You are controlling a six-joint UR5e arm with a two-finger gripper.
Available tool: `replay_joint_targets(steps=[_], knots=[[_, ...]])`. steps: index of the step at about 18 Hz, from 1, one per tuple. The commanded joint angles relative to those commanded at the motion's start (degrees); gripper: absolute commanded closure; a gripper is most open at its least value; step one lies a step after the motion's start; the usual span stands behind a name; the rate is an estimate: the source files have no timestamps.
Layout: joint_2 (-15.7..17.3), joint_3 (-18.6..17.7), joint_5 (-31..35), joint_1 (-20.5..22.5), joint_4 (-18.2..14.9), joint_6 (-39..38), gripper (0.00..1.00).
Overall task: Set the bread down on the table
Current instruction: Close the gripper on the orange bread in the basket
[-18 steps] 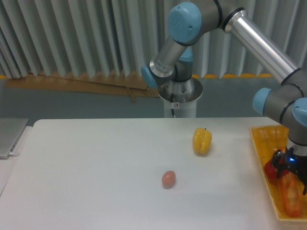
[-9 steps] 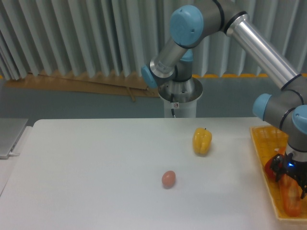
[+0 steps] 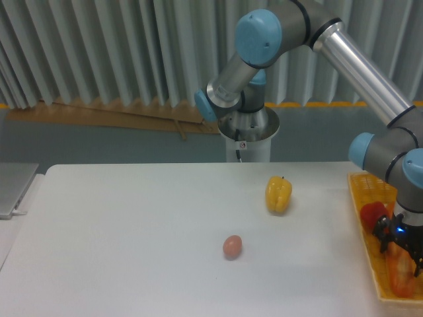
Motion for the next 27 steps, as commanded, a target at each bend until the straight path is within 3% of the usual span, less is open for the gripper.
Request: replay_joint_targets(steps=[5, 6, 7, 8, 15, 17, 25, 26, 27], knots=[[0.17, -0.09, 0.00, 0.09, 0.00, -0.09, 0.00], [0.09, -0.09, 0.00, 0.09, 0.00, 0.00, 0.04], [0.09, -0.09, 0.00, 0.17, 0.00, 0.17, 0.19], [0.09, -0.09, 0.00, 0.18, 0.00, 0.35, 0.26], [0.00, -0.35, -0.09, 0.35, 0.00, 1.23, 0.35], [0.09, -0.35, -0.09, 0.44, 0.00, 2.45, 0.50], [0.52, -0.44, -0.09, 0.61, -0.09, 2.64, 0.52], [0.70, -0.44, -0.09, 0.70, -0.09, 2.72, 0.60], [0.70, -0.53, -0.09, 0.79, -0.09, 2.81, 0.61]])
